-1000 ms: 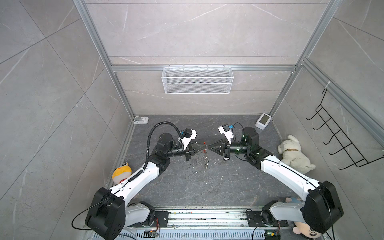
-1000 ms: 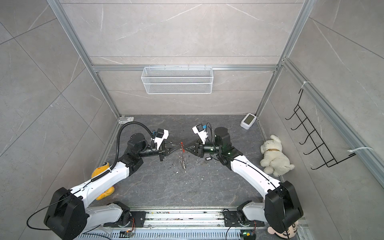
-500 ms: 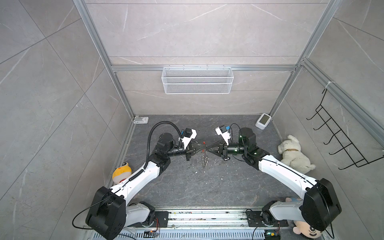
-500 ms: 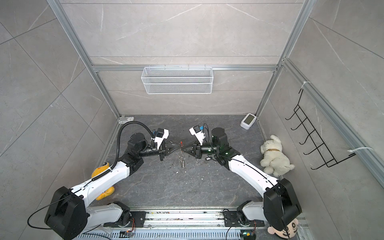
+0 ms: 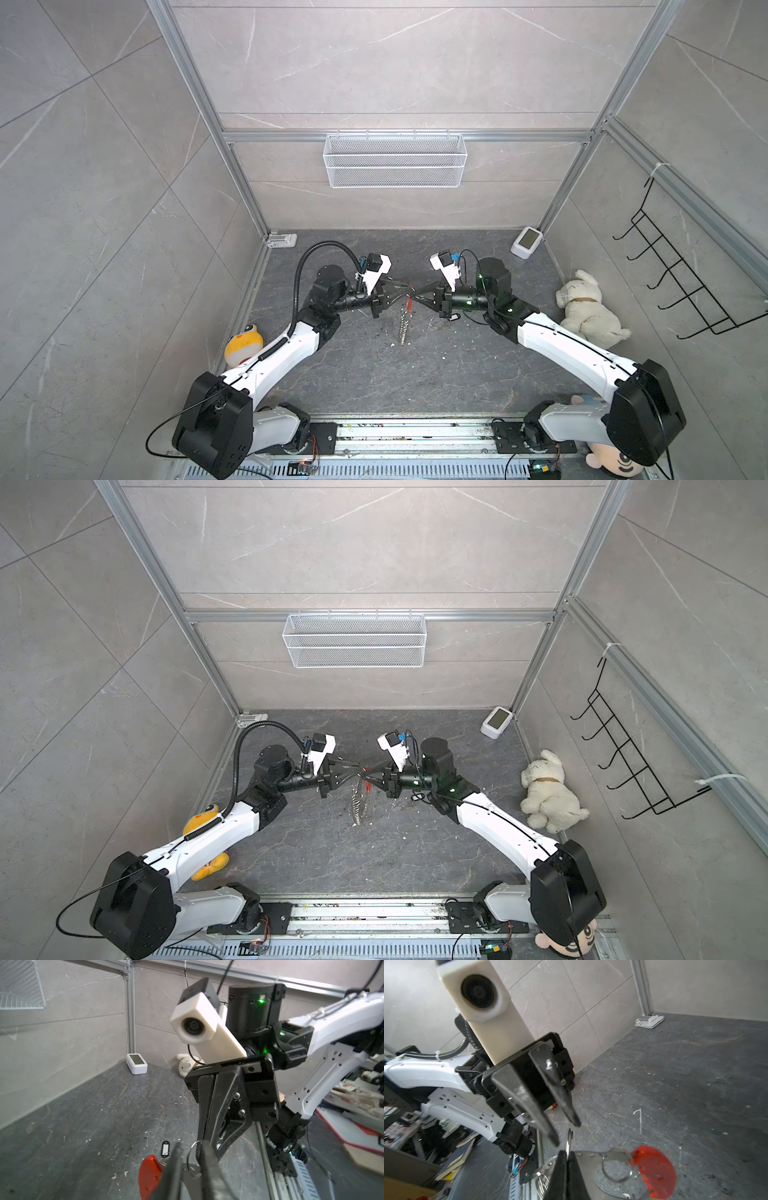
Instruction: Put the keys on the keyring
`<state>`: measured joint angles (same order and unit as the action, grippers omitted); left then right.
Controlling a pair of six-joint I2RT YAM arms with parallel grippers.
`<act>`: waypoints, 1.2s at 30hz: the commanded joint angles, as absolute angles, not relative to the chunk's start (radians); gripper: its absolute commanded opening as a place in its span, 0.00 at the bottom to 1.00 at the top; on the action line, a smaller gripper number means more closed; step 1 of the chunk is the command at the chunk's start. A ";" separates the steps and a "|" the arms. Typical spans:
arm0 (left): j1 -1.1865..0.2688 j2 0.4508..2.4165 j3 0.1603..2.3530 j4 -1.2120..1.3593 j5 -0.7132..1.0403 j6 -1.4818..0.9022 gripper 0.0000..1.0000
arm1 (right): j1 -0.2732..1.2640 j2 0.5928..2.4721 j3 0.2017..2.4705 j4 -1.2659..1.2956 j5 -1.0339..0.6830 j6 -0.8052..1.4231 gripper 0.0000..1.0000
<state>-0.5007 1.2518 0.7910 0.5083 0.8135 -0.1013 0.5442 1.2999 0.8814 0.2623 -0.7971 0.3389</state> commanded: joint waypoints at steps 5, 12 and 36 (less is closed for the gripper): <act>-0.480 1.144 0.761 0.553 0.547 -0.115 0.51 | 0.549 1.235 0.795 0.404 -0.672 0.260 0.00; -0.460 1.224 0.789 0.533 0.718 -0.186 0.33 | 0.549 1.253 0.791 0.493 -0.703 0.289 0.00; -0.460 1.338 0.839 0.655 0.971 -0.314 0.30 | 0.552 1.287 0.844 0.494 -0.733 0.325 0.00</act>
<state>-0.4622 1.3258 0.7895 0.6003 0.9230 -0.2928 0.5442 1.2854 0.8005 0.4404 -0.7071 0.3031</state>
